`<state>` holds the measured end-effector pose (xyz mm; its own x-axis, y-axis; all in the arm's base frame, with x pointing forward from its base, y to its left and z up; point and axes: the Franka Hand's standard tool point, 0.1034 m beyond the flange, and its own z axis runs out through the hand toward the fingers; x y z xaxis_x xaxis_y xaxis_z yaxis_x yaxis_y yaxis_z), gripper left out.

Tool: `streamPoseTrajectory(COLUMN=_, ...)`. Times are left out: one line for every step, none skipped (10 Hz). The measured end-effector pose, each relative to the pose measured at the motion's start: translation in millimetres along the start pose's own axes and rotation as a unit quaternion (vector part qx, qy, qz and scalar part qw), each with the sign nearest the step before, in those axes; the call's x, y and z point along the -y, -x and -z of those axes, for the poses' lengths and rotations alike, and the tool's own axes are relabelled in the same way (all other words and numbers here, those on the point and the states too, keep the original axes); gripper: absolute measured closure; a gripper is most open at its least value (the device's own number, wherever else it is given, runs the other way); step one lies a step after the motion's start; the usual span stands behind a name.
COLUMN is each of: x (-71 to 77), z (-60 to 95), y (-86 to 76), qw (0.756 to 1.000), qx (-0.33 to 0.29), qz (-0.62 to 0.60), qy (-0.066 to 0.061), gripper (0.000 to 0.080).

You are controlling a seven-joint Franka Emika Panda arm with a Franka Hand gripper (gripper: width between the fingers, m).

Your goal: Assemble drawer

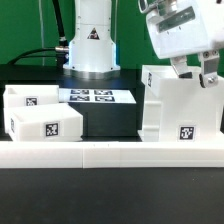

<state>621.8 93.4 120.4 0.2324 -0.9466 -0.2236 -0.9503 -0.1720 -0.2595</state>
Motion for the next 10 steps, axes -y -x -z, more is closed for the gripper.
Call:
streamPoseTrajectory(x=-4.4, z=11.7, y=-4.5, qw=0.999, qx=0.0, qz=0.048, qy=-0.004, gripper=0.0154)
streamPoseTrajectory(x=-7.1, z=24.4, y=-8.5, qw=0.996, qx=-0.001, qz=0.085, qy=-0.009, gripper=0.0151)
streamPoseTrajectory(x=-10.3, z=32.4, y=-8.1, qw=0.995, qx=-0.002, qz=0.098, qy=-0.011, gripper=0.015)
streamPoseTrajectory(x=-10.4, z=29.2, y=-7.9, qw=0.994, qx=-0.001, qz=0.106, qy=-0.01, gripper=0.015)
streamPoseTrajectory(x=-11.1, z=27.0, y=-8.2, qw=0.994, qx=-0.001, qz=0.106, qy=-0.009, gripper=0.015)
streamPoseTrajectory(x=-11.0, z=27.3, y=-8.7, qw=0.99, qx=-0.002, qz=0.138, qy=-0.008, gripper=0.015)
streamPoseTrajectory(x=-12.2, z=26.9, y=-10.1, qw=0.978, qx=-0.003, qz=0.21, qy=-0.006, gripper=0.015)
streamPoseTrajectory(x=-19.5, z=27.0, y=-14.6, qw=0.949, qx=-0.011, qz=0.316, qy=0.008, gripper=0.015)
streamPoseTrajectory(x=-28.4, z=30.4, y=-22.5, qw=0.917, qx=-0.015, qz=0.398, qy=0.019, gripper=0.015)
streamPoseTrajectory(x=-34.8, z=34.9, y=-33.7, qw=0.862, qx=-0.012, qz=0.506, qy=0.036, gripper=0.015)
